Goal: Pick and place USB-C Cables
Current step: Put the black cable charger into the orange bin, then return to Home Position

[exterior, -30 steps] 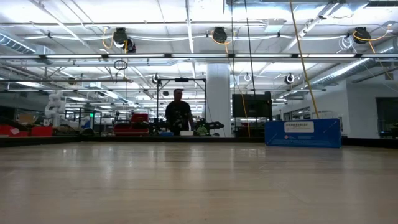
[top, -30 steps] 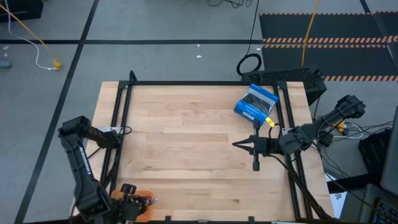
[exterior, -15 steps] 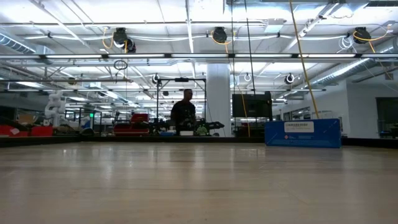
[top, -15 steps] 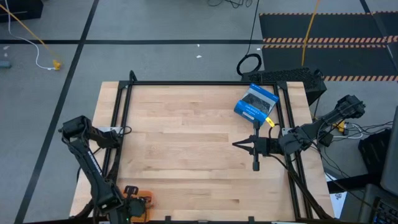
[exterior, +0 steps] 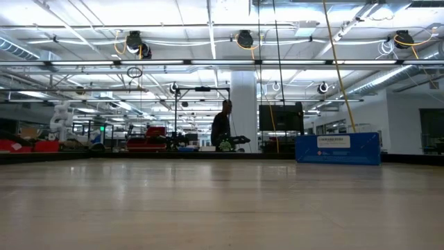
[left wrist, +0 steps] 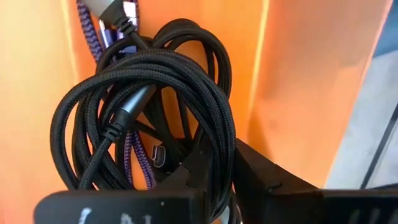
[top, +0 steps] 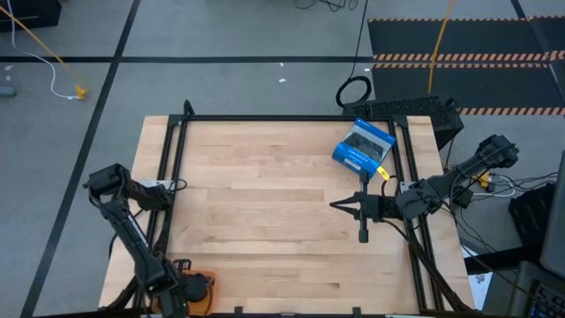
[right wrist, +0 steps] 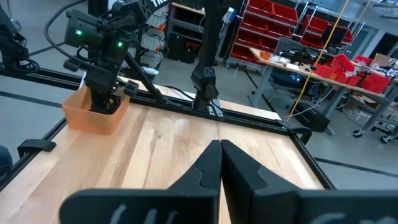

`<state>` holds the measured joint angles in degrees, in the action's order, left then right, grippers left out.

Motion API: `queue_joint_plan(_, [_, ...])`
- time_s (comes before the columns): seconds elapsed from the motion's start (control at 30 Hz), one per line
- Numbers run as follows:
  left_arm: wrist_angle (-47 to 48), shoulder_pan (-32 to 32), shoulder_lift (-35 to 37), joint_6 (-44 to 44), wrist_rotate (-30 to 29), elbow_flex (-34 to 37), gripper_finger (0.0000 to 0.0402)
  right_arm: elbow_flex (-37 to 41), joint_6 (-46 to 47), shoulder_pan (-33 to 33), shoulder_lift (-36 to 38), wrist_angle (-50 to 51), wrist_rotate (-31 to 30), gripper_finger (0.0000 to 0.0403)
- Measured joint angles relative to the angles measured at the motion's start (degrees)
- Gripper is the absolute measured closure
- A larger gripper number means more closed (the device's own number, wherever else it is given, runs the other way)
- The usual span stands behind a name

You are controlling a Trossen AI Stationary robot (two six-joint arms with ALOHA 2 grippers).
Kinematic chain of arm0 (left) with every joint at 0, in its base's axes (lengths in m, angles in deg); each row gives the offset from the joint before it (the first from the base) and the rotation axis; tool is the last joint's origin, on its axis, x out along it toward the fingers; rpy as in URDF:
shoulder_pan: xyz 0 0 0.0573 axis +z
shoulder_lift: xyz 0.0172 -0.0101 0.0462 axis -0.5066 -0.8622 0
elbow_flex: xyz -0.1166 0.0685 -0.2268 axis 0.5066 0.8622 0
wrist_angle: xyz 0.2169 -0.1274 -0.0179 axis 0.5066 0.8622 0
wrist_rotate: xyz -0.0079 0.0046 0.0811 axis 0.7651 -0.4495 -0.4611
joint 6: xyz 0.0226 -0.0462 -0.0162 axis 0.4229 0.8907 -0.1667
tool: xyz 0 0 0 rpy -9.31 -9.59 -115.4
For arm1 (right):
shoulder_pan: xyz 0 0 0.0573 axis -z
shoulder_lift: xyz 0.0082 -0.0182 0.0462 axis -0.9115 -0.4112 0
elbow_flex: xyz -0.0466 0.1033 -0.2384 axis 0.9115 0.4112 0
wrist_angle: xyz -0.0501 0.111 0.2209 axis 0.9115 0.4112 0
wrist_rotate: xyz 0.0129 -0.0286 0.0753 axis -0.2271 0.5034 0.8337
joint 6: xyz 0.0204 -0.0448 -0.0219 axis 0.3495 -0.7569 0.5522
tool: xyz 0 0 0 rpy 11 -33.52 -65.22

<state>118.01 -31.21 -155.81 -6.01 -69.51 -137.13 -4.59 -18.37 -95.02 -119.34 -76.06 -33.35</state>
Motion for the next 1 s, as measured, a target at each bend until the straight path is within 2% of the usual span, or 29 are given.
queue_joint_plan(0.1, [0.1, 0.8, 0.0, 2.7, 0.1, -0.2, 0.0337, 0.0, 0.0, 0.0, 0.0, 0.0, 0.0, 0.0401])
queue_joint_plan(0.27, [-0.3, 2.4, 1.5, 3.1, 0.0, -1.3, 0.0284, 0.0, 0.0, 0.0, 0.0, 0.0, 0.0, 0.0401])
queue_joint_plan(0.47, [-0.7, 5.2, 7.3, 5.2, 1.0, -1.3, 0.0227, 0.0, 0.0, 0.0, 0.0, 0.0, 0.0, 0.0401])
queue_joint_plan(0.6, [0.7, 7.5, 12.2, 2.3, 1.9, -1.4, 0.0210, 0.0, -0.1, 0.0, 0.0, 0.1, 0.0, 0.0401])
queue_joint_plan(0.7, [3.8, 9.9, 16.0, -1.5, 1.7, -1.4, 0.0213, 0.0, -1.0, 0.0, 0.0, 0.1, 0.0, 0.0401])
queue_joint_plan(0.83, [10.2, 13.5, 20.4, -8.7, -1.8, -1.4, 0.0241, 0.0, -1.1, 0.0, 0.0, 0.3, 0.0, 0.0401])
queue_joint_plan(1.0, [12.7, 19.1, 25.4, -28.4, -10.9, -1.4, 0.0299, 0.0, -1.1, 0.0, 0.0, 0.7, 0.0, 0.0401])
